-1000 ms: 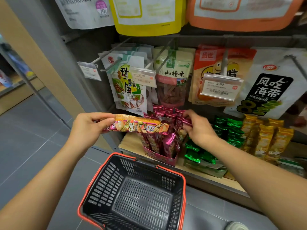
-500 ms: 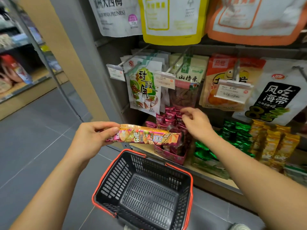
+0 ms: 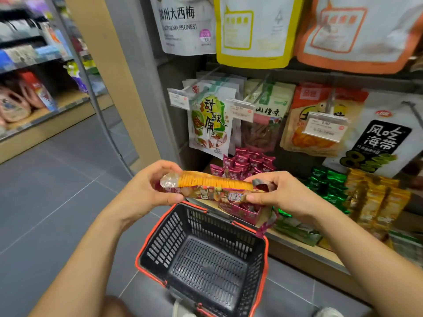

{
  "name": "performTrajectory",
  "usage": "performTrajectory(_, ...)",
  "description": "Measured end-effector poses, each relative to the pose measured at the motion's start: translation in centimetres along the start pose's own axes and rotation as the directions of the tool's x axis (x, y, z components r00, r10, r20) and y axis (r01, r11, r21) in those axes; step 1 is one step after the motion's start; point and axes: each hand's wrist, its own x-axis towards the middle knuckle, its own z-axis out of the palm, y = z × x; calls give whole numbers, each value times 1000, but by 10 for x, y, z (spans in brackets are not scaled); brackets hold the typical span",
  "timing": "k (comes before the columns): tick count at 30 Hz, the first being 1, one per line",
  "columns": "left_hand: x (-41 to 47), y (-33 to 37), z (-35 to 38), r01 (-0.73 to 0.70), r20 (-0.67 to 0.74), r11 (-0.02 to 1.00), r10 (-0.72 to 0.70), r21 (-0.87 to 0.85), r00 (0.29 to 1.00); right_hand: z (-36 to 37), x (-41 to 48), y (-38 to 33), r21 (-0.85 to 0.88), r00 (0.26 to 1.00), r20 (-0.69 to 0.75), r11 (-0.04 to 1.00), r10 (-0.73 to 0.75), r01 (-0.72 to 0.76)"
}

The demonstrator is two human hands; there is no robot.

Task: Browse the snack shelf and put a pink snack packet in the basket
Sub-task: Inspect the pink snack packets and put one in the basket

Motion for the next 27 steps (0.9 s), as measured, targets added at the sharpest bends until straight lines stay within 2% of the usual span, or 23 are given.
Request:
performTrajectory(2, 0, 0, 2, -16, 12, 998, 16, 57, 1000, 1, -1, -1, -138, 995, -96, 990, -14, 1)
performTrajectory(4, 0, 1, 4, -23, 6, 994, 22, 108, 1000, 4, -2, -4, -260, 990, -132, 966, -46, 10)
performTrajectory(6, 0, 2, 3, -16, -12, 988, 19, 157, 1000, 6, -4, -6, -275, 994, -101, 962, -29, 0)
performTrajectory(11, -1, -4, -13, 81, -49, 962, -71, 259, 996, -5, -7, -7, -344, 976, 62, 923, 207, -174)
performTrajectory(13, -2, -8, -20, 108, -56, 947, -95, 303, 994, -16, -8, -10, -359, 979, 64, 920, 194, -158)
performTrajectory(14, -1, -10, -23, 119, -56, 940, -107, 320, 993, -20, -8, -11, -320, 984, 59, 937, 168, -141)
performTrajectory(17, 0, -15, -25, 152, -63, 939, -139, 308, 988, -19, -9, -25, -28, 994, 86, 998, 62, -59)
performTrajectory(18, 1, -16, -24, 157, -66, 942, -143, 298, 987, -15, -9, -31, 18, 996, 84, 1000, 2, -4)
performTrajectory(20, 4, -16, -19, 146, -56, 950, -135, 275, 989, 1, -6, -47, -6, 992, 79, 995, -101, 101)
performTrajectory(22, 6, -15, -14, 121, -51, 969, -113, 217, 992, 22, -2, -61, 12, 972, 151, 983, -181, 182)
performTrajectory(24, 7, -14, -9, 103, -56, 980, -95, 172, 994, 41, -2, -70, 168, 951, 219, 968, -218, 184)
performTrajectory(25, 7, -15, -7, 97, -54, 980, -89, 171, 995, 48, -2, -71, 214, 953, 198, 959, -228, 185)
performTrajectory(27, 6, -17, -5, 98, -50, 981, -91, 170, 995, 53, -5, -69, 189, 972, 2, 954, -236, 232)
